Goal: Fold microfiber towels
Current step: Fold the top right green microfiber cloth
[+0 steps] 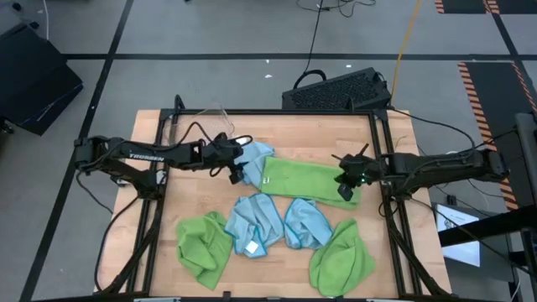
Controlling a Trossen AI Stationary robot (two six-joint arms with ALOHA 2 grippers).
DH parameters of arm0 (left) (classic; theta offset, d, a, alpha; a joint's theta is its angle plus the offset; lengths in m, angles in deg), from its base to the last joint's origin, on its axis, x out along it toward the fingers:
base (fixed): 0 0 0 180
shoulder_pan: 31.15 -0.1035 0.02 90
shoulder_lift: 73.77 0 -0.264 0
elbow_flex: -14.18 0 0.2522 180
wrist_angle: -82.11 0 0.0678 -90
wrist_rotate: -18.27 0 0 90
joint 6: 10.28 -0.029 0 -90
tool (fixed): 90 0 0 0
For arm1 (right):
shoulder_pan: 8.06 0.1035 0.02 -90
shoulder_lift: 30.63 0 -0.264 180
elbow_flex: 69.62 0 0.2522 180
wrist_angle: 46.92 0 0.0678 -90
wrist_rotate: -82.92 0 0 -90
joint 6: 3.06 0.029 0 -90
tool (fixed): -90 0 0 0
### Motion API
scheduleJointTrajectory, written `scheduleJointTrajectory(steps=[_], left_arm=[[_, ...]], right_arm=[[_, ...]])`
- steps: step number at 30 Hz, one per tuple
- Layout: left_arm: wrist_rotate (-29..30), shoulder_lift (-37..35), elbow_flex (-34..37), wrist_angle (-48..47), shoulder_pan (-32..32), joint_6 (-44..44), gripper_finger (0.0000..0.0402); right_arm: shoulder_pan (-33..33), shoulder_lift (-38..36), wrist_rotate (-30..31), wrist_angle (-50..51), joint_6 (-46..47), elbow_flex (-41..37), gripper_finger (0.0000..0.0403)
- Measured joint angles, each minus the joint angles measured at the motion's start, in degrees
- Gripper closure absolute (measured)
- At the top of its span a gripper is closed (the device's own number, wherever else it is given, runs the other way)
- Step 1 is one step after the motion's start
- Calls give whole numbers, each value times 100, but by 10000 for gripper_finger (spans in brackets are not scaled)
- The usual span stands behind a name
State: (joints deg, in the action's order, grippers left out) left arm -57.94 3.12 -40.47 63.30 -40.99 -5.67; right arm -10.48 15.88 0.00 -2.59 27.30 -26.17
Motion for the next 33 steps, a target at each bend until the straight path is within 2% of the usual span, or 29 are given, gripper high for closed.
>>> scheduleJointTrajectory(steps=[5,8,12,14,18,25,29,33], left_arm=[[-86,81,0,74,319,99,142],[-89,260,-4,82,425,157,142],[-88,635,-11,319,410,205,142],[-86,857,6,375,362,195,142],[-81,1257,4,764,263,190,142],[-203,1915,-13,1264,153,-107,142],[-219,2218,-33,1084,36,79,142],[-221,2267,-45,534,23,527,142]], right_arm=[[-190,223,477,-1007,-639,-7,403],[-373,626,573,-1864,-993,-7,403],[-637,1477,-88,-3608,-1300,43,403],[-682,2018,-320,-4028,-1389,240,403],[-788,3068,-452,-4007,-1671,960,403],[-1012,4667,-1095,-3879,-2095,1912,403],[-1206,5261,-1473,-3868,-2207,2110,403],[-1381,5558,-1490,-3806,-2211,2142,403]])
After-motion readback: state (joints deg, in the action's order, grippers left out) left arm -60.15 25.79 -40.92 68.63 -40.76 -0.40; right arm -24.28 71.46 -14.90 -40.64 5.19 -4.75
